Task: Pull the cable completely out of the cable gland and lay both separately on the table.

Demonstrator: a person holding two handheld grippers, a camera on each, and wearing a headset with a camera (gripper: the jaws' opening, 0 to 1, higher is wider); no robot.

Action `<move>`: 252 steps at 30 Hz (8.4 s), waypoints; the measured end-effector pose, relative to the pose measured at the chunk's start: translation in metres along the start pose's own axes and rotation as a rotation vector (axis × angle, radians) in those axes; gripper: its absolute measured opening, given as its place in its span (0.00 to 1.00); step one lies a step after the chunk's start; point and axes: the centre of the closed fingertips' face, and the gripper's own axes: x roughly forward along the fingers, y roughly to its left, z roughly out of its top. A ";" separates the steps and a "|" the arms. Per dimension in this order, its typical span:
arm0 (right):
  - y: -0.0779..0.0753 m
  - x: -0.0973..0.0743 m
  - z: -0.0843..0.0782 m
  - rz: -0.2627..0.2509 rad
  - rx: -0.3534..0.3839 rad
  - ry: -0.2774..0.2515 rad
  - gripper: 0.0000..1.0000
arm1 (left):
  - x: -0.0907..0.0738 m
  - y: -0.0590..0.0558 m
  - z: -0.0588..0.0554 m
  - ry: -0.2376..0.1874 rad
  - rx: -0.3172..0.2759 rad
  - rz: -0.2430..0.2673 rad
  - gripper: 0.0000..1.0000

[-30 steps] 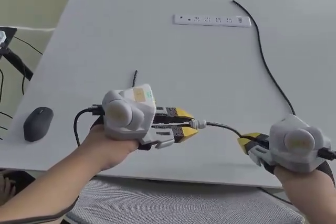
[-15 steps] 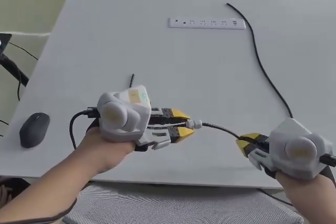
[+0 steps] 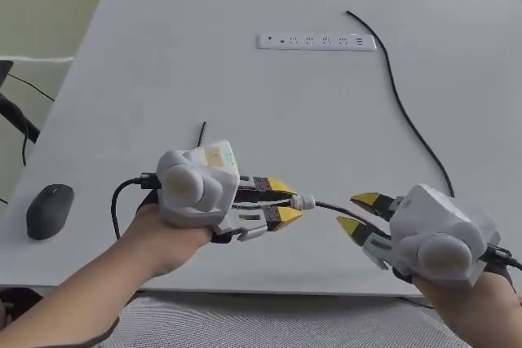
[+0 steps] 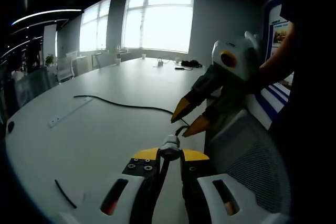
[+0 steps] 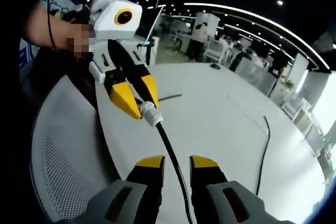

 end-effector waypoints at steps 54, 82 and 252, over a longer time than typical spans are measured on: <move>-0.020 0.017 -0.013 -0.046 0.209 0.073 0.00 | -0.001 0.011 -0.003 -0.003 0.008 -0.003 0.15; -0.047 0.017 -0.096 -0.167 0.696 0.145 0.00 | -0.001 0.011 -0.002 0.000 0.018 0.002 0.15; 0.000 0.038 0.039 0.063 -0.192 0.000 0.09 | -0.010 0.033 0.001 -0.022 -0.041 0.051 0.15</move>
